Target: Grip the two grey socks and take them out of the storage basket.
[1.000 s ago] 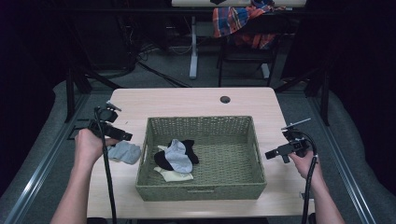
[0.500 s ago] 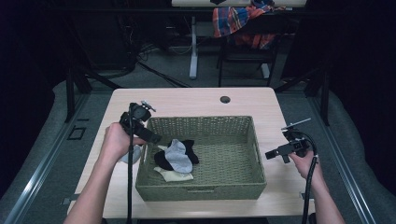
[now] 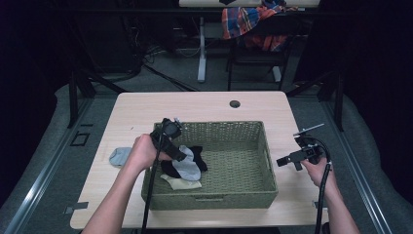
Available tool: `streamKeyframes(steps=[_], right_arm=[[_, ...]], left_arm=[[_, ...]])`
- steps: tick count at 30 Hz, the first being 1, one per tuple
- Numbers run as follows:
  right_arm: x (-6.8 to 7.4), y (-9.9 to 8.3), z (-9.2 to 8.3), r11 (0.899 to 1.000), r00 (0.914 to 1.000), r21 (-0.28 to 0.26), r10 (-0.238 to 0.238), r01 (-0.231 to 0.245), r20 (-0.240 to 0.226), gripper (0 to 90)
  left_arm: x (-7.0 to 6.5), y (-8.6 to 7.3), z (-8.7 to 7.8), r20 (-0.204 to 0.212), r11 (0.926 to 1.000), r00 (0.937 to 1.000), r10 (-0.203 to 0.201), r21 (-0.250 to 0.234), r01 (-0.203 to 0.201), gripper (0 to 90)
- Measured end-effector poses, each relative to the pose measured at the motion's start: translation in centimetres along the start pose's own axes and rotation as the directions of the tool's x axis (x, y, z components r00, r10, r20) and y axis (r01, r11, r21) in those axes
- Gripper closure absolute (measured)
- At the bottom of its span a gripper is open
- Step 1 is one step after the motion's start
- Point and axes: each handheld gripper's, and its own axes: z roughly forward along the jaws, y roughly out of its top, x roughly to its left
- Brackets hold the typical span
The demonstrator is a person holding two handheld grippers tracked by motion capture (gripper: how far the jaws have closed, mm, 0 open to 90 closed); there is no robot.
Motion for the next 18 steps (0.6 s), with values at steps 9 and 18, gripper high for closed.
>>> streamKeyframes(steps=[9,18], right_arm=[[0.0,0.0,0.1,1.000,1.0000,-0.001,0.001,-0.001,-0.001,0.9],[0.0,0.0,0.1,1.000,1.0000,0.000,0.002,-0.002,0.000,0.9]], left_arm=[[-0.8,0.5,2.3,0.047,0.9979,0.9982,0.038,0.051,-0.040,29.8],[-1.6,1.0,4.0,0.057,0.9884,0.9941,0.092,0.116,-0.098,41.9]])
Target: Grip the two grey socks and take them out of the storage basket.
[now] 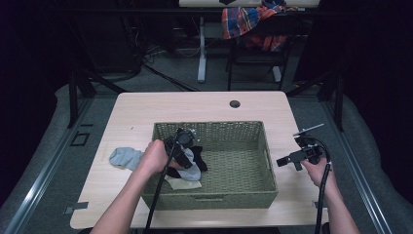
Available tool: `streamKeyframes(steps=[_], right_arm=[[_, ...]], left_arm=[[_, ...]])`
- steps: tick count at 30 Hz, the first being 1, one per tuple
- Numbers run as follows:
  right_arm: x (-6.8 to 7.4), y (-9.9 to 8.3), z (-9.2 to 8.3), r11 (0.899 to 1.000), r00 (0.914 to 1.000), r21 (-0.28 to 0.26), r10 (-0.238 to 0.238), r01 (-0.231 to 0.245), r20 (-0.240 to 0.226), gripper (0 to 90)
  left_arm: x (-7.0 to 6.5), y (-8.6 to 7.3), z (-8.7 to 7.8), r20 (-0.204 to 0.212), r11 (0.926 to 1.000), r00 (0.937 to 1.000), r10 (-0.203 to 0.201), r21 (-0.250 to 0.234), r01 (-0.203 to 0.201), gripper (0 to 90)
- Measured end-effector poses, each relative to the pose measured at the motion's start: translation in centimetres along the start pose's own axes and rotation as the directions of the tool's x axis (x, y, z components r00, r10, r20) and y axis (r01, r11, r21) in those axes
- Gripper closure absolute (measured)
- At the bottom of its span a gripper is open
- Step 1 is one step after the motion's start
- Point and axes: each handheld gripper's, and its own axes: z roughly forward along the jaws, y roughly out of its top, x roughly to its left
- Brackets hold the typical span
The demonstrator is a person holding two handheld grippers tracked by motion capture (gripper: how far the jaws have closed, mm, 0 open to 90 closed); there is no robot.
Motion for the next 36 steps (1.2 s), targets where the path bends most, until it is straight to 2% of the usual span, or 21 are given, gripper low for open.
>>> streamKeyframes(steps=[2,7,8,11,17,22,24,26,31,36], right_arm=[[0.0,0.0,0.0,1.000,1.0000,-0.005,-0.003,0.003,-0.001,0.9],[0.1,0.0,0.1,1.000,1.0000,-0.015,0.007,-0.007,0.003,0.9],[0.1,0.0,0.1,1.000,0.9999,-0.010,0.010,-0.010,0.004,0.9],[0.1,0.0,0.1,1.000,1.0000,-0.008,0.008,-0.008,0.002,0.9],[0.0,0.0,0.1,1.000,1.0000,-0.005,0.005,-0.005,0.000,0.9],[-0.1,0.0,0.1,1.000,1.0000,0.005,-0.003,0.003,-0.009,0.9],[0.1,0.0,0.2,1.000,1.0000,-0.004,0.009,-0.009,0.003,0.9],[0.0,0.0,0.2,1.000,1.0000,-0.007,0.003,-0.003,0.000,0.9],[0.0,0.0,0.1,1.000,1.0000,0.002,0.003,-0.003,-0.005,0.9],[0.0,0.0,0.1,1.000,1.0000,0.001,0.004,-0.004,-0.005,0.9]], left_arm=[[-0.1,0.1,0.4,-0.007,0.9996,0.9999,0.012,0.024,-0.012,44.5],[-0.1,0.0,0.9,-0.007,0.9992,0.9999,0.010,0.039,-0.009,58.4],[-0.1,-0.1,1.0,0.006,0.9990,1.0000,0.005,0.044,-0.005,60.2],[0.0,-0.1,1.3,0.003,0.9981,1.0000,0.000,0.062,0.000,66.5],[0.1,-0.1,1.6,0.004,0.9977,0.9997,-0.026,0.062,0.026,78.6],[0.2,-0.3,1.2,0.018,0.9982,0.9987,-0.048,0.036,0.048,83.0],[0.4,-0.4,0.9,0.030,0.9980,0.9976,-0.062,0.018,0.061,84.3],[0.4,-0.5,0.7,0.022,0.9980,0.9978,-0.062,0.010,0.062,84.9],[0.7,-0.7,-0.1,0.043,0.9960,0.9952,-0.088,-0.013,0.089,85.0],[1.1,-0.9,-1.3,0.026,0.9941,0.9944,-0.102,-0.035,0.103,85.1]])
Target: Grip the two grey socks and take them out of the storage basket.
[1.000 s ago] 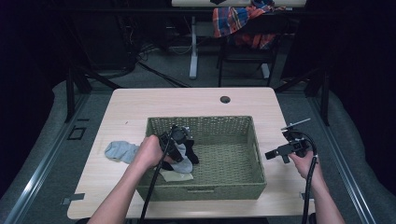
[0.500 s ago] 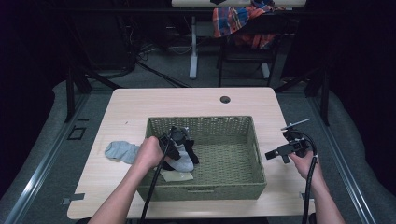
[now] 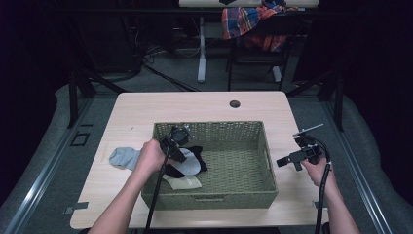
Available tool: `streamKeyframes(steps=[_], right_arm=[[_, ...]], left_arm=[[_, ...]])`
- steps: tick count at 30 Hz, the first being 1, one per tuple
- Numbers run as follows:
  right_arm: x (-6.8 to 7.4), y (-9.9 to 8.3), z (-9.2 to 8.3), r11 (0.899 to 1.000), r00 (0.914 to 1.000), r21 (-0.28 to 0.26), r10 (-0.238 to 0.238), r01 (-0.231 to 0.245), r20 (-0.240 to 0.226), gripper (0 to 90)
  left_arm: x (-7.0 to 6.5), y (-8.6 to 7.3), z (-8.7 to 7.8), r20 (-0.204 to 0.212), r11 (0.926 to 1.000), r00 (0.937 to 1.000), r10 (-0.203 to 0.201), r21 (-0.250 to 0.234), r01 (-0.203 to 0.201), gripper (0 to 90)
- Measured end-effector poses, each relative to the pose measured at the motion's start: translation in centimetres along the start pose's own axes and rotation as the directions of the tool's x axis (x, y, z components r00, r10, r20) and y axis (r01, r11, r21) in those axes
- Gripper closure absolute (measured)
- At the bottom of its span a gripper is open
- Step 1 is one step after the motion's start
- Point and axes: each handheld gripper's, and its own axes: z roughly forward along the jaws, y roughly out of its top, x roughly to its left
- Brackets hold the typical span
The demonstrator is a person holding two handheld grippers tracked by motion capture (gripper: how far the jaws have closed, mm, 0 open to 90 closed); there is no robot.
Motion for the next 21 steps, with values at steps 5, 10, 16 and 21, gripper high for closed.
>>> streamKeyframes(steps=[5,10,16,21], right_arm=[[0.0,0.0,0.0,1.000,1.0000,-0.004,0.005,-0.005,0.004,0.9],[0.0,0.0,0.1,1.000,0.9999,-0.009,0.012,-0.012,0.000,0.9],[-0.2,0.0,0.0,1.000,0.9999,-0.015,0.015,-0.015,-0.003,0.9],[-0.5,0.0,0.0,1.000,0.9999,-0.006,0.006,-0.006,-0.009,0.9]], left_arm=[[0.0,0.0,-1.1,-0.015,0.9998,0.9999,-0.006,-0.022,0.006,85.2],[0.1,0.1,-2.1,-0.032,0.9992,0.9994,-0.016,-0.037,0.015,85.3],[0.2,0.3,-2.8,-0.042,0.9987,0.9989,-0.021,-0.046,0.019,85.4],[0.4,0.6,-3.6,-0.049,0.9984,0.9986,-0.019,-0.054,0.016,85.6]])
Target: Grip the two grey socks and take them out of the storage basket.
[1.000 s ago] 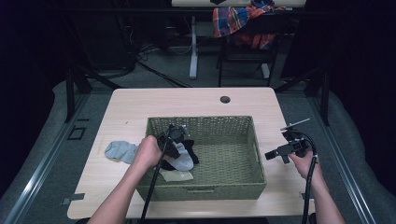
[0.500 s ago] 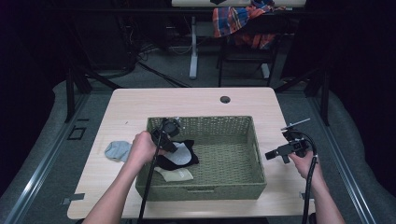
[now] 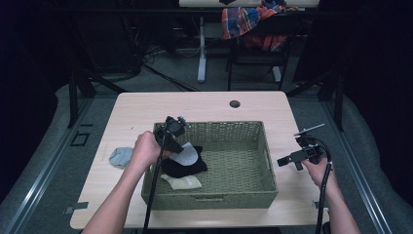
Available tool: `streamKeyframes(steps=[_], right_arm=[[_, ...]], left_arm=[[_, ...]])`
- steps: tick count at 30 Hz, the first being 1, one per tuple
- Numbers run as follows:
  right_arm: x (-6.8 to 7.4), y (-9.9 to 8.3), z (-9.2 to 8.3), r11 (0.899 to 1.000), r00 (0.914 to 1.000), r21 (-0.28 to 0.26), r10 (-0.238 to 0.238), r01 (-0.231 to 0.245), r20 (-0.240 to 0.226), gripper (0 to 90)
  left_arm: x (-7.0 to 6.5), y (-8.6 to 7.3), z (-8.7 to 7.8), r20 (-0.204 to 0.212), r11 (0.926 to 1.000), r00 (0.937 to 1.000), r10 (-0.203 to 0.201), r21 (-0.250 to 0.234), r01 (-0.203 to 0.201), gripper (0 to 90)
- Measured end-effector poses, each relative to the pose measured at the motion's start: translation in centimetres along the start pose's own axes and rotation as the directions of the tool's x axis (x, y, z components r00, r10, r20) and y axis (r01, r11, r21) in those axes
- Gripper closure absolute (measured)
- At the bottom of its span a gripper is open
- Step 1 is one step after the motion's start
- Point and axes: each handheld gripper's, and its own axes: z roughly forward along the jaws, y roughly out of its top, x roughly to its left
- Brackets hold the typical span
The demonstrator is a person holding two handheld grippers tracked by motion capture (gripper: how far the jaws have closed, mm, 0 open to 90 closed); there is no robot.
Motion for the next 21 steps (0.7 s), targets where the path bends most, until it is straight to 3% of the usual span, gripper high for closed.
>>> streamKeyframes(steps=[3,4,8,16,19,21], right_arm=[[0.0,0.0,0.0,1.000,1.0000,0.007,-0.008,0.008,-0.004,0.9],[0.1,0.0,0.1,1.000,0.9999,-0.011,0.009,-0.009,-0.004,0.9],[0.0,0.0,-0.3,1.000,0.9998,0.017,-0.018,0.018,-0.003,0.9],[0.4,-0.1,-0.1,1.000,1.0000,-0.008,0.000,0.000,0.005,0.9],[0.3,0.0,-0.2,1.000,0.9997,0.020,-0.024,0.024,0.000,0.9],[0.4,0.0,-0.1,1.000,1.0000,-0.001,-0.006,0.006,0.001,0.9]], left_arm=[[0.0,0.2,-0.4,-0.003,1.0000,1.0000,0.001,-0.002,-0.001,85.6],[0.0,0.2,-0.5,-0.004,1.0000,1.0000,0.002,-0.004,-0.002,85.6],[0.0,0.6,-1.1,-0.013,0.9999,0.9998,0.012,-0.007,-0.012,85.6],[0.3,1.0,-2.4,-0.034,0.9998,0.9994,0.011,-0.016,-0.012,85.6],[0.5,1.1,-2.8,-0.046,0.9998,0.9989,0.008,-0.020,-0.009,85.6],[0.7,1.2,-3.0,-0.050,0.9997,0.9987,0.008,-0.022,-0.009,85.6]])
